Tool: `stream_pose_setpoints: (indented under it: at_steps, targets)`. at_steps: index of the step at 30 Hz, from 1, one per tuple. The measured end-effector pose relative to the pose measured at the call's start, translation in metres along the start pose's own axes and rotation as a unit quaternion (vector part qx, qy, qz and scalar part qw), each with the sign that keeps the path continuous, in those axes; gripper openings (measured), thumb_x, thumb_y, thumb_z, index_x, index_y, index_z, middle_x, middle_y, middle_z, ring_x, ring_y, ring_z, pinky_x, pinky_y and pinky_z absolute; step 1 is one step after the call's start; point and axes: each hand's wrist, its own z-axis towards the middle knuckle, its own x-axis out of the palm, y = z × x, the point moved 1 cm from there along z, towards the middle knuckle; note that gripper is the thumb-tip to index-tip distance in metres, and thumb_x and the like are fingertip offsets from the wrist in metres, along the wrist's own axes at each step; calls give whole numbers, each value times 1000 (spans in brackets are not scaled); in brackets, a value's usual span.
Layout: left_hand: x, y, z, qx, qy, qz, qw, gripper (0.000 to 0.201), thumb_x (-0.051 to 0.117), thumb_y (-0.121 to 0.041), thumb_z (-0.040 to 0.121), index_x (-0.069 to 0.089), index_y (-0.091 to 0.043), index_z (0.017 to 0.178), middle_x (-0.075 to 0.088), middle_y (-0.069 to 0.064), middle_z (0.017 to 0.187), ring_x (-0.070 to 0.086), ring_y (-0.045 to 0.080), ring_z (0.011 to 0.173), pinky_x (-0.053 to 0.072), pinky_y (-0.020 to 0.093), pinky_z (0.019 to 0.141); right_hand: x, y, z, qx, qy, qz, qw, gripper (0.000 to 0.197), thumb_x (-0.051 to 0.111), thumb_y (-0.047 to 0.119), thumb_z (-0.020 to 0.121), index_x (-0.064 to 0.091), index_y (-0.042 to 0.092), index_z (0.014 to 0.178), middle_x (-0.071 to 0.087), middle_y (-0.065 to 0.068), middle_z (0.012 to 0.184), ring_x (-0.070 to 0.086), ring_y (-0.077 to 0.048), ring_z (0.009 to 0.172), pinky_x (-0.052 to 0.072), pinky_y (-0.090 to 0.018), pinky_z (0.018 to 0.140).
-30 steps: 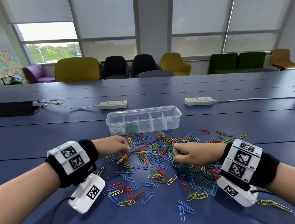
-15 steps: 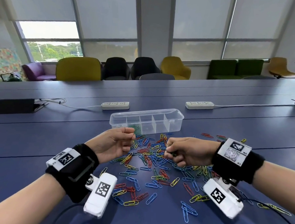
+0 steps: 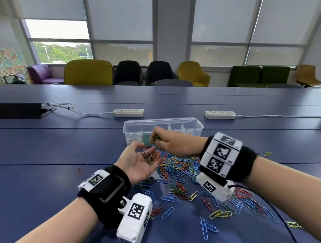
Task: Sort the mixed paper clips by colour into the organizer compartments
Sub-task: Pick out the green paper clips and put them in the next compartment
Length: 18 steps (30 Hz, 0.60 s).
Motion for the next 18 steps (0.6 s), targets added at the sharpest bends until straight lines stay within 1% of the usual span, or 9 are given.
stream_pose_setpoints:
  at_steps: [2, 5, 8, 10, 12, 14, 15, 16, 18]
  targets:
    - [2, 0, 1, 12, 24, -6, 1000, 27, 41, -18, 89, 60, 0, 82, 62, 14, 78, 61, 23, 71, 58, 36, 59, 6, 9, 10, -20, 8, -59, 998, 25, 36, 17, 100, 47, 9, 121, 60, -11, 112, 52, -20, 91, 38, -26, 76]
    - [1, -9, 1, 18, 50, -33, 998, 25, 45, -13, 81, 65, 0, 75, 64, 10, 74, 59, 16, 69, 57, 34, 62, 7, 15, 18, -68, -28, -131, 989, 28, 45, 24, 98, 56, 11, 119, 61, -9, 116, 51, -18, 104, 32, -21, 84]
    - [-5, -22, -1, 0, 24, -41, 999, 25, 38, -11, 89, 53, -4, 69, 54, 8, 62, 53, 14, 47, 52, 20, 47, -3, 10, 19, -92, -115, -83, 986, 23, 49, 20, 95, 63, 9, 110, 62, -5, 103, 46, -5, 78, 28, -13, 65]
    - [-8, -31, -6, -5, 5, 6, 1000, 21, 36, -11, 92, 46, -9, 73, 47, 3, 55, 43, 9, 38, 40, 14, 37, -5, 1, 21, -78, -140, -52, 986, 21, 50, 18, 94, 64, 7, 105, 60, -4, 99, 45, -2, 72, 32, -11, 63]
    - [-11, -41, -10, 3, -9, 77, 997, 23, 33, -8, 95, 51, -7, 82, 42, -2, 53, 37, 6, 35, 30, 13, 32, 0, -8, 22, -53, -83, -70, 993, 21, 52, 20, 94, 65, 8, 106, 66, -6, 102, 51, -8, 80, 36, -15, 71]
    - [-12, -50, -15, 16, -19, 195, 980, 25, 30, -5, 97, 54, -7, 92, 38, -5, 49, 30, 5, 33, 23, 13, 32, 12, -13, 23, -37, 29, -96, 994, 23, 56, 22, 93, 66, 8, 108, 68, -5, 107, 54, -9, 85, 40, -20, 78]
    - [-13, -52, -16, 26, -30, 289, 956, 26, 29, -6, 98, 55, -7, 94, 34, -6, 47, 26, 4, 33, 19, 13, 32, 19, -14, 23, -33, 80, -106, 991, 24, 58, 22, 92, 67, 8, 108, 68, -6, 108, 55, -9, 85, 41, -21, 79]
    - [-15, -53, -17, 39, -43, 407, 911, 27, 30, -10, 100, 56, -7, 94, 30, -7, 47, 23, 4, 34, 17, 13, 33, 25, -15, 24, -30, 116, -117, 986, 24, 61, 23, 90, 67, 8, 108, 69, -6, 108, 55, -9, 85, 43, -23, 78]
    - [-18, -51, -19, 51, -48, 652, 755, 28, 40, -21, 99, 63, -12, 86, 28, -3, 51, 23, 6, 38, 20, 15, 36, 35, -16, 28, -26, 145, -134, 980, 26, 65, 26, 86, 69, 7, 104, 70, -9, 103, 56, -11, 81, 46, -26, 75]
